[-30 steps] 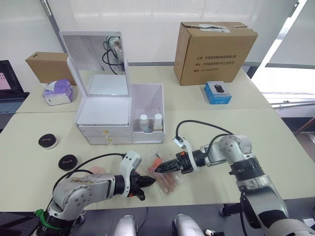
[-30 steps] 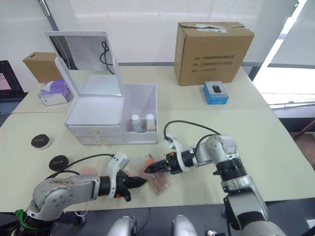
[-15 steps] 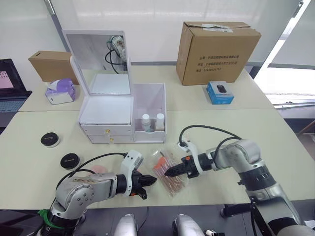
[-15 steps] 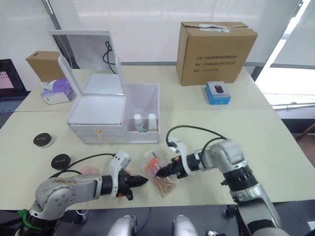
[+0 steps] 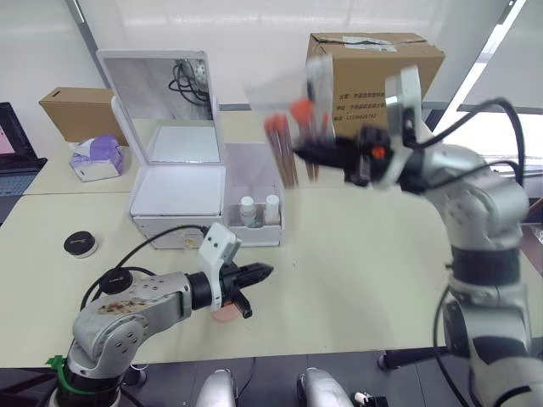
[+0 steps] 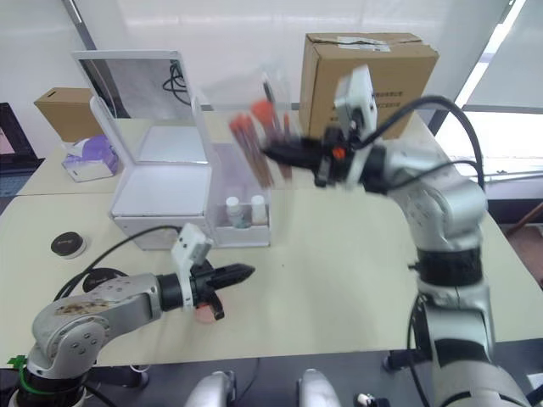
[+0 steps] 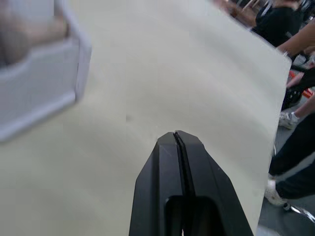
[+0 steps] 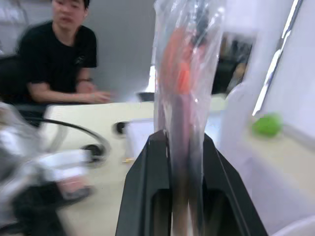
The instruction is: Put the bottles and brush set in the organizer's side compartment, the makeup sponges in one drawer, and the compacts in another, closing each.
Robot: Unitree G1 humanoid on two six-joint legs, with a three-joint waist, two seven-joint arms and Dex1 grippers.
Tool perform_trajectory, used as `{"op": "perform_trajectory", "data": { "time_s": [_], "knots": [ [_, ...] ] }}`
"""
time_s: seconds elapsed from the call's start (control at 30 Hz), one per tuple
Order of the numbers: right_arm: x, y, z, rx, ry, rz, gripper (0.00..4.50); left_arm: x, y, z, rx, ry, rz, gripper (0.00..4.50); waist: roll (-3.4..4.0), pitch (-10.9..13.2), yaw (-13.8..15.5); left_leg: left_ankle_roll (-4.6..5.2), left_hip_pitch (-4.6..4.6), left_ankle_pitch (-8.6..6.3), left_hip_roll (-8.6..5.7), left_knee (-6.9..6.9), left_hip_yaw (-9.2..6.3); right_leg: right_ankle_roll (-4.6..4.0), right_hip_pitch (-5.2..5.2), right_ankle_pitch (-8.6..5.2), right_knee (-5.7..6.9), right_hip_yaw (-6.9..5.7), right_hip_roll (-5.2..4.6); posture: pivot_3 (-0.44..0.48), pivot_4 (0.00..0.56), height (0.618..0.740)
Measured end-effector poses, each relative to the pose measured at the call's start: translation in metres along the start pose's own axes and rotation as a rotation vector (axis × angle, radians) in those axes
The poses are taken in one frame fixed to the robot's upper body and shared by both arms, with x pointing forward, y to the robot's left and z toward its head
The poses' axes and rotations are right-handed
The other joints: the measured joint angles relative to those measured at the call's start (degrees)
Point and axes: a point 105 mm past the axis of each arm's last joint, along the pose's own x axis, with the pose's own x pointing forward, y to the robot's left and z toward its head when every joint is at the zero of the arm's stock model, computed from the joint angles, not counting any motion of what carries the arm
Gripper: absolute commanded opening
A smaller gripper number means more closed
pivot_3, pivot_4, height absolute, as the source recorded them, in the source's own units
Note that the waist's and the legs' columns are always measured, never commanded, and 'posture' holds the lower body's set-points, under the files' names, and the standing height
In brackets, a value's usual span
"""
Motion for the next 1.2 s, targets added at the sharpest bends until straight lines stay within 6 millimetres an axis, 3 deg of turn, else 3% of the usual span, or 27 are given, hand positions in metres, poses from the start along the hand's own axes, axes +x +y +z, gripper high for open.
{"op": "perform_trajectory", "data": {
  "time_s": [0.1,0.23,0.4,0.5,0.7,0.97,1.13,1.2],
  "knots": [
    [0.022,-0.023,-0.03,-0.091,0.085,-0.024,0.12,-0.004,-0.001,0.011,0.02,-0.095,-0.01,0.0,-0.03,0.0,0.2,0.0,0.01,0.01,0.0,-0.11,0.01,-0.15,-0.01,0.14,-0.01,0.02,0.02,0.0,0.15,0.738],
    [0.041,-0.025,-0.069,-0.076,0.115,0.034,0.12,-0.018,0.008,0.022,0.031,-0.165,0.015,0.0,-0.02,0.1,0.3,0.01,-0.17,0.02,0.01,-0.09,0.01,-0.27,-0.07,0.45,-0.01,-0.01,0.01,0.0,0.15,0.738],
    [0.055,-0.029,-0.072,-0.074,0.04,-0.002,0.12,-0.046,0.021,0.051,0.072,-0.303,0.09,0.0,0.0,0.1,0.3,0.0,-0.12,0.02,0.02,-0.1,0.0,-0.29,-0.04,0.46,0.02,-0.02,0.01,0.0,0.15,0.738],
    [0.063,-0.029,-0.077,-0.064,0.018,-0.049,0.12,-0.06,0.027,0.057,0.072,-0.354,0.144,0.0,0.0,0.1,0.1,0.0,-0.08,0.01,0.04,-0.12,0.0,-0.3,-0.05,0.46,0.03,-0.02,0.01,0.0,0.15,0.738],
    [0.078,-0.021,-0.091,-0.014,0.025,-0.1,0.12,-0.063,0.03,0.059,0.092,-0.347,0.174,0.0,0.01,0.1,0.2,-0.01,-0.08,0.01,0.03,-0.16,0.0,-0.31,-0.05,0.47,0.06,-0.03,0.01,0.0,0.15,0.738],
    [0.079,-0.026,-0.097,-0.066,0.059,-0.171,2.73,-0.053,0.026,0.065,0.106,-0.349,0.142,0.0,0.02,0.1,0.2,-0.02,-0.07,0.02,0.04,-0.16,0.01,-0.31,-0.05,0.47,0.08,-0.03,0.02,0.0,0.15,0.738],
    [0.072,-0.029,-0.09,-0.061,0.01,-0.175,4.45,-0.045,0.024,0.065,0.102,-0.341,0.114,0.0,0.02,0.1,0.2,-0.01,-0.04,0.02,0.04,-0.16,0.0,-0.3,-0.02,0.47,0.1,-0.02,0.04,0.0,0.15,0.738],
    [0.066,-0.031,-0.087,-0.058,-0.006,-0.161,4.48,-0.044,0.026,0.065,0.094,-0.337,0.115,0.0,0.02,0.1,0.2,-0.01,-0.04,0.02,0.04,-0.16,0.0,-0.3,-0.03,0.47,0.11,-0.03,0.05,0.0,0.15,0.738]
  ]
}}
